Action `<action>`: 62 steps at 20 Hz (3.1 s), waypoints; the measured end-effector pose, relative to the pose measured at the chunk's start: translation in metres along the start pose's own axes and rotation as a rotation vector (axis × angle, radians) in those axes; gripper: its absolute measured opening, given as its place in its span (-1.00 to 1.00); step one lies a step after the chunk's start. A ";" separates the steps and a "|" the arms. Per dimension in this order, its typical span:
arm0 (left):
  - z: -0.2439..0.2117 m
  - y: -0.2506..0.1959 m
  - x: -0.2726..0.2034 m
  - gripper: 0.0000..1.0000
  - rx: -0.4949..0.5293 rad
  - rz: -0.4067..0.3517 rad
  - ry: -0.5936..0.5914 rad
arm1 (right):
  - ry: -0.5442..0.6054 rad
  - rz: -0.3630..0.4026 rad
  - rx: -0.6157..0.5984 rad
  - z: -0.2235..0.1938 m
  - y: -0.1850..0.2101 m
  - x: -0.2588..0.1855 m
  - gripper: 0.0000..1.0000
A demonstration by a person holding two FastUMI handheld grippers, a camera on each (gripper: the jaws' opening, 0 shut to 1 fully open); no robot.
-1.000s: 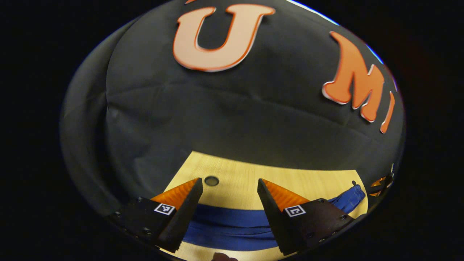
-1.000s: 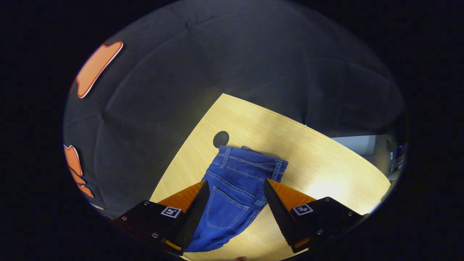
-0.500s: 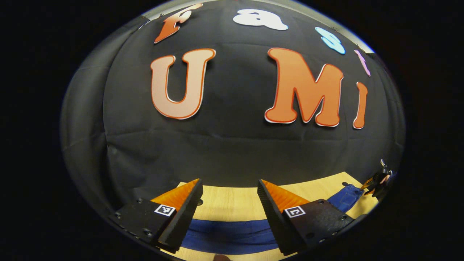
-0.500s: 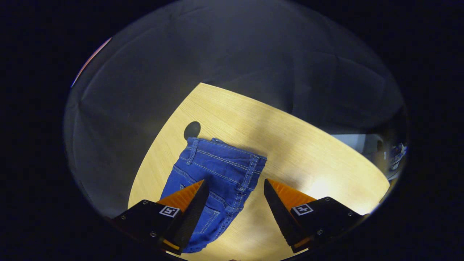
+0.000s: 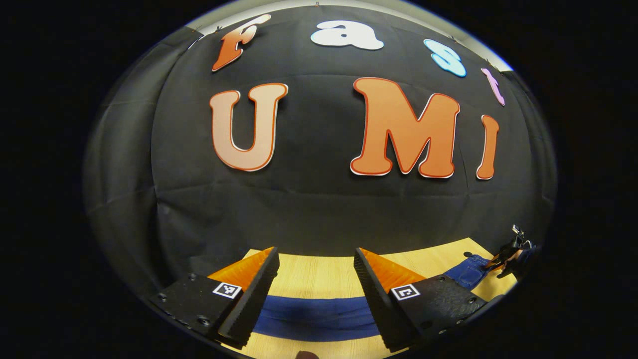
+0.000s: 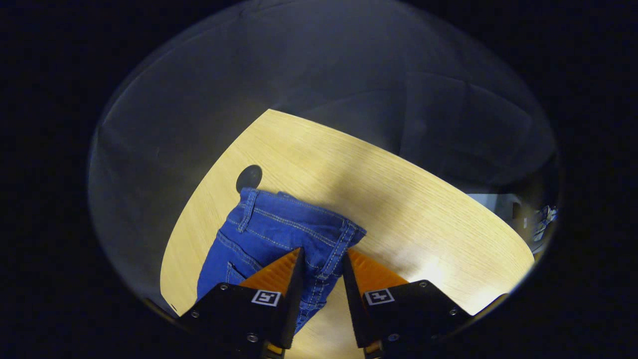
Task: Grasp the waist and the cuffs of the jeans and fold them to make the two legs overlap; first hold the waist and fold one-third of the jeans toward the cuffs, then hold the cuffs and fold the remaining one-third in the same direction to finish folding.
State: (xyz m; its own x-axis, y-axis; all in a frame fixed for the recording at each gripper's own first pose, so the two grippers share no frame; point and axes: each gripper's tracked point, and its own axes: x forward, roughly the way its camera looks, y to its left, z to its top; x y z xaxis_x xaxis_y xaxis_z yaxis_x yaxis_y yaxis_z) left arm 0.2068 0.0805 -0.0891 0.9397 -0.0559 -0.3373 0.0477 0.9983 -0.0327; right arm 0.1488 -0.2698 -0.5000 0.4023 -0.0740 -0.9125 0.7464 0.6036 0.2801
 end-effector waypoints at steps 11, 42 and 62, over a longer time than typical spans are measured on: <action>0.003 -0.001 -0.019 0.86 -0.005 -0.022 -0.002 | -0.129 0.145 -0.003 0.024 0.013 -0.057 -0.70; -0.090 0.141 -0.041 0.87 -0.235 0.054 0.149 | -0.296 0.449 -0.794 0.023 0.045 -0.139 -0.70; -0.215 0.174 -0.009 0.90 -0.704 0.079 0.521 | -0.239 0.581 -1.104 0.011 0.036 -0.195 0.41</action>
State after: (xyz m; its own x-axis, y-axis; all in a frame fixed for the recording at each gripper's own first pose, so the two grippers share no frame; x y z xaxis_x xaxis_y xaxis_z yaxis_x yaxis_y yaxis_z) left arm 0.1339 0.2516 -0.2943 0.6490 -0.1585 -0.7441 -0.3925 0.7681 -0.5059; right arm 0.1033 -0.2419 -0.3090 0.6922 0.3514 -0.6304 -0.3619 0.9247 0.1182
